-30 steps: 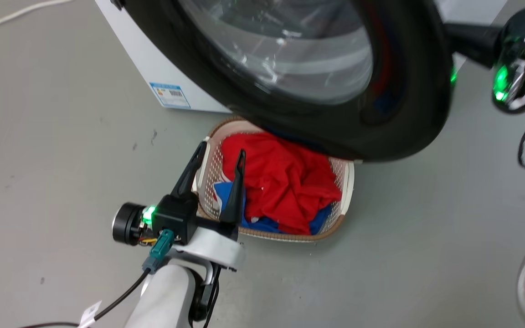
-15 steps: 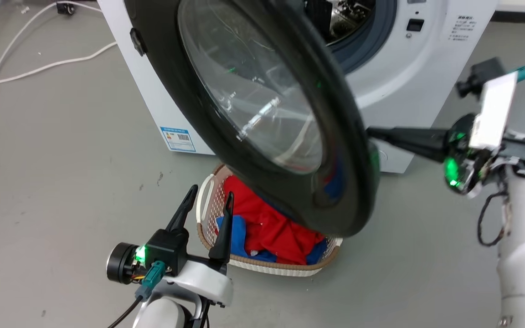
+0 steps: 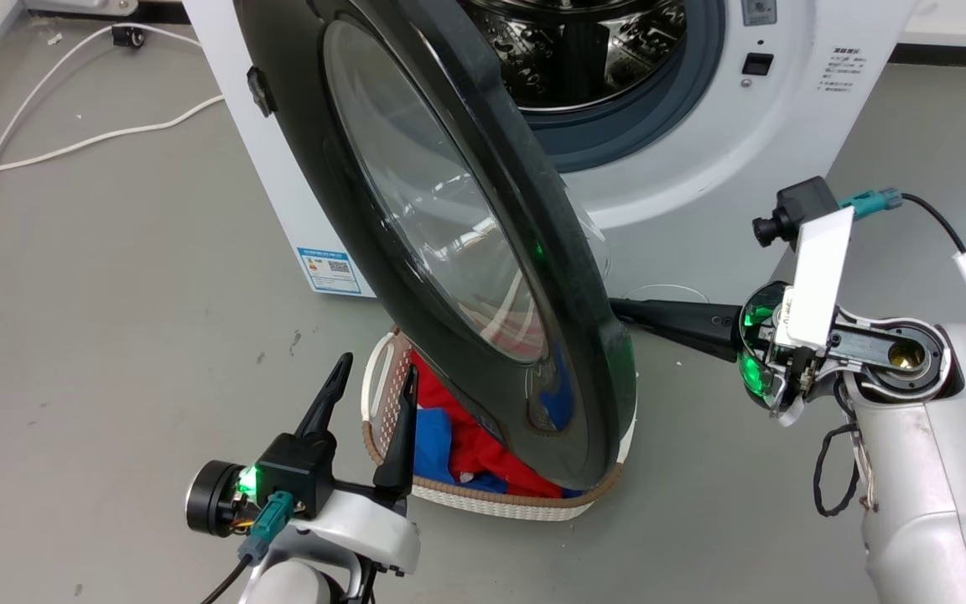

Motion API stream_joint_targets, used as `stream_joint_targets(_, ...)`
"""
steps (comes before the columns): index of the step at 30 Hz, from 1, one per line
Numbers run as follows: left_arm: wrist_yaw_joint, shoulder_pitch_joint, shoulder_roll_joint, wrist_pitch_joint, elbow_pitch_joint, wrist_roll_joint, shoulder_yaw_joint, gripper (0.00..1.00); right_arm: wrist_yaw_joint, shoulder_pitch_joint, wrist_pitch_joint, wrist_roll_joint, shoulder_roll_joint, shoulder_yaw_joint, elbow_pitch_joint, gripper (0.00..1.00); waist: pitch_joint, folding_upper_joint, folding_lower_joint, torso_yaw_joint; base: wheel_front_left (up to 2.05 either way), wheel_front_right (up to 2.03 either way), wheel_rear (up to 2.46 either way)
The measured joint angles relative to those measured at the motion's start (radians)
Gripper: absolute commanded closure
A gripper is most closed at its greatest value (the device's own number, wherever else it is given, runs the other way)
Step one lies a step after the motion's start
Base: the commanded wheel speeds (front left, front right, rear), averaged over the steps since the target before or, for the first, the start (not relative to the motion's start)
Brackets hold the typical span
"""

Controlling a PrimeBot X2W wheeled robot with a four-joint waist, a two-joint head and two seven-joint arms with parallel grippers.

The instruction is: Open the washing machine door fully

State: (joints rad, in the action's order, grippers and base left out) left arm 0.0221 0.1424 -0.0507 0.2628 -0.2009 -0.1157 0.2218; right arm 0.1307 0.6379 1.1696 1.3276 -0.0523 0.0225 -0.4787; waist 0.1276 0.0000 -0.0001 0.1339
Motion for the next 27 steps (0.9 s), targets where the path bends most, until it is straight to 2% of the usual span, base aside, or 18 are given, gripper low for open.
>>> stream_joint_targets(5,0.000,-0.010,0.000,0.000,0.001,0.000,-0.006,0.00,0.000,-0.044,-0.111,-0.042,0.001,0.020,0.067,1.00,-0.012,0.0000,0.0000,-0.014,0.00,0.00,0.00)
stream_joint_targets(9,0.001,-0.014,0.000,0.000,0.000,0.000,-0.010,0.00,0.000,-0.099,-0.259,-0.087,-0.005,0.062,0.164,1.00,-0.022,0.0000,0.0000,-0.028,0.00,0.00,0.00)
stream_joint_targets(14,0.001,-0.022,0.000,0.000,-0.002,0.000,-0.026,0.00,0.000,-0.224,-0.504,-0.212,-0.047,0.085,0.302,1.00,-0.040,0.0000,0.0001,-0.048,0.00,0.00,0.00)
stream_joint_targets(22,0.004,-0.047,-0.002,0.000,-0.003,0.000,-0.057,0.00,0.000,-0.446,-0.900,-0.491,-0.135,0.060,0.438,1.00,-0.074,0.0000,0.0001,-0.084,0.00,0.00,0.00)
stream_joint_targets(27,0.004,-0.070,-0.014,0.000,-0.004,0.000,-0.083,0.00,0.000,-0.549,-1.084,-0.731,-0.175,0.040,0.504,1.00,-0.099,0.0000,0.0000,-0.105,0.00,0.00,0.00)
